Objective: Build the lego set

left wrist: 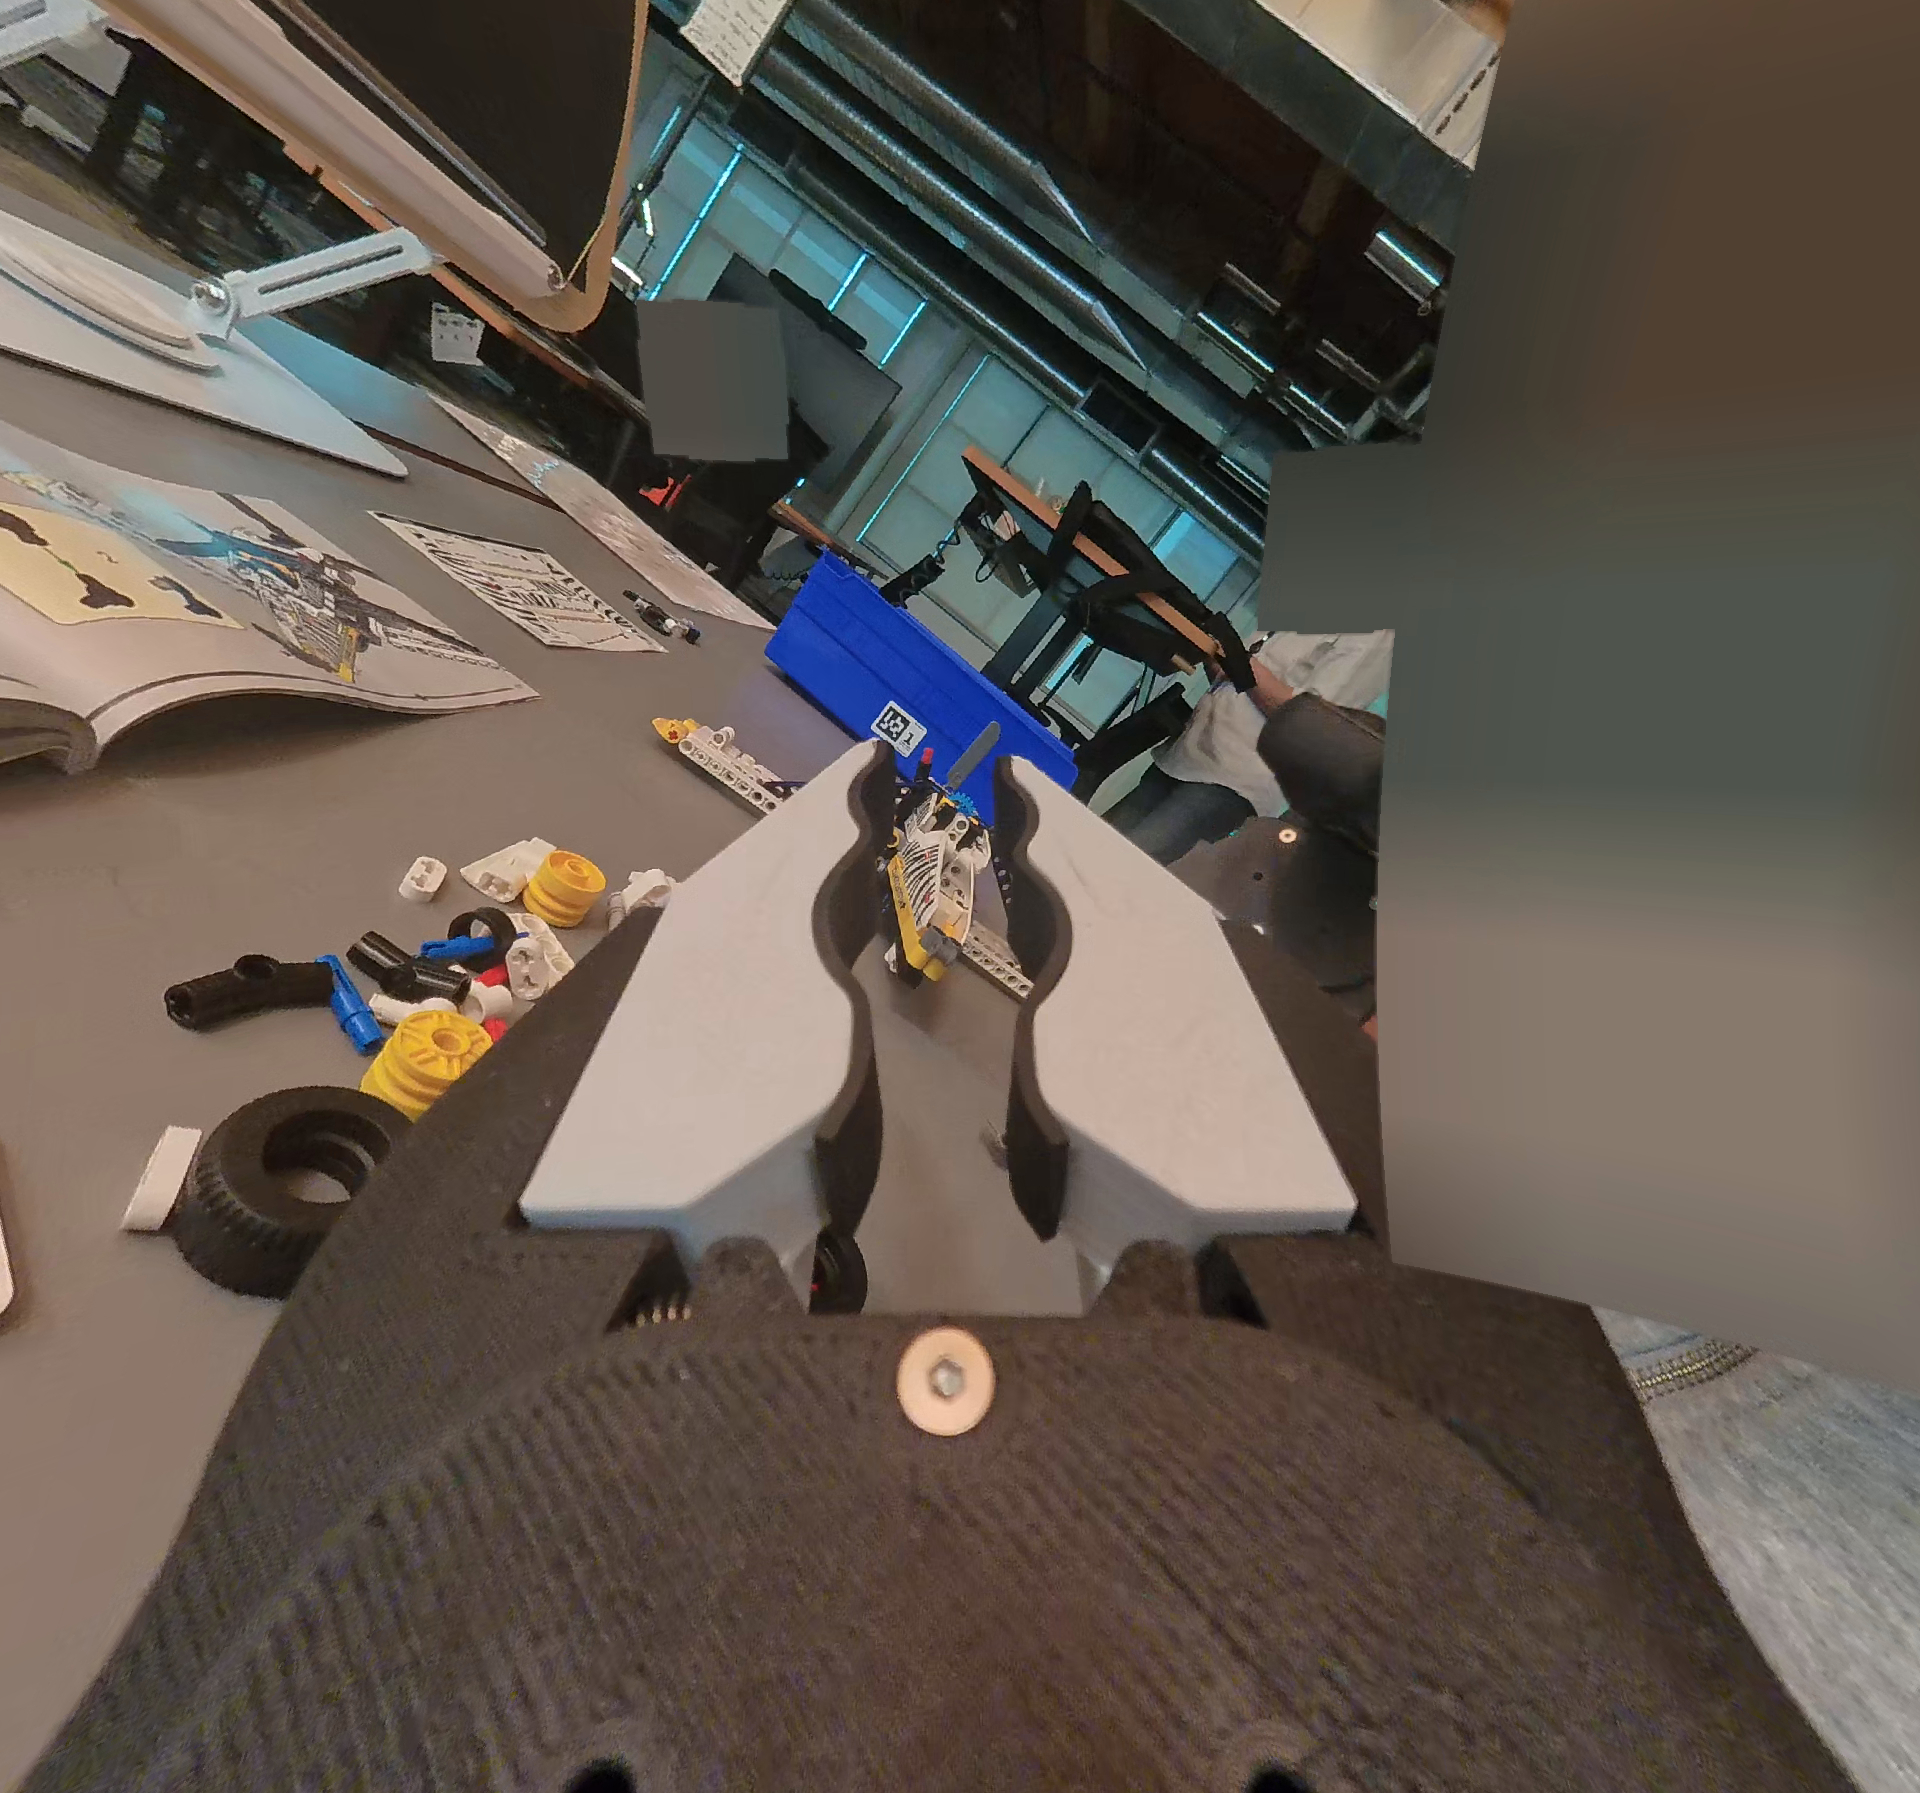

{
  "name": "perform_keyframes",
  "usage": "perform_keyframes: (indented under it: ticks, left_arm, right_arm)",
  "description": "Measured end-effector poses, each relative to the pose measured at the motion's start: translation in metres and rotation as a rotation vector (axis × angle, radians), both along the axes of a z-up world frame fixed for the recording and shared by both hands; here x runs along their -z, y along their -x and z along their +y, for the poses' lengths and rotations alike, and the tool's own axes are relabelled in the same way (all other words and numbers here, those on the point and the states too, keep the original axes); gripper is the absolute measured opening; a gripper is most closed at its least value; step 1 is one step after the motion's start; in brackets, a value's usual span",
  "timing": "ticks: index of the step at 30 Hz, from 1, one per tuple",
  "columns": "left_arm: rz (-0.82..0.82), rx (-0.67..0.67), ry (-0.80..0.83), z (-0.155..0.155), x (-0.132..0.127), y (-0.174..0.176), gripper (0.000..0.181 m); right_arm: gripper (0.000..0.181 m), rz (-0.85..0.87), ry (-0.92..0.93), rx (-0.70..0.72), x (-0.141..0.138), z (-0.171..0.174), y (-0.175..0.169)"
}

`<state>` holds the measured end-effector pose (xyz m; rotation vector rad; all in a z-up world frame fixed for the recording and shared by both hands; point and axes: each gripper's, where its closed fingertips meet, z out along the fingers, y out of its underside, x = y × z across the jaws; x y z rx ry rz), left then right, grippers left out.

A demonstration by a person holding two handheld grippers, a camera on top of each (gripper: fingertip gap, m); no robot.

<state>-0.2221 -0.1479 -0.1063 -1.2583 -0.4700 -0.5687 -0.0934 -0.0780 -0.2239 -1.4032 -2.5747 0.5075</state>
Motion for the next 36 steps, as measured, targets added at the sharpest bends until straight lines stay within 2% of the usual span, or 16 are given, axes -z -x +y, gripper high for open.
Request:
perform_keyframes:
  ticks: [7,10,14,18,25,36]
  left_arm:
    - [-0.015,0.059,-0.005,0.005,0.000,-0.008,0.022]
    - [-0.017,0.180,-0.002,0.015,0.001,-0.028,0.029]
    - [0.010,0.406,0.087,0.034,0.014,-0.072,0.033]
    - [-0.058,0.507,0.031,0.041,0.010,-0.095,0.029]
    - [-0.056,0.526,0.041,0.046,0.011,-0.103,0.005]
    - [-0.101,0.576,0.067,0.044,0.015,-0.105,0.004]
  right_arm:
    - [0.006,0.244,0.027,-0.103,-0.032,-0.009,0.020]
    - [0.006,0.414,-0.031,-0.179,-0.050,-0.010,0.028]
    - [0.006,0.627,-0.094,-0.279,-0.076,-0.018,0.034]
    - [0.005,0.742,-0.131,-0.313,-0.088,-0.018,0.035]
    - [0.006,0.838,-0.185,-0.360,-0.094,-0.019,0.033]
    - [0.006,0.839,-0.210,-0.380,-0.091,-0.021,0.031]
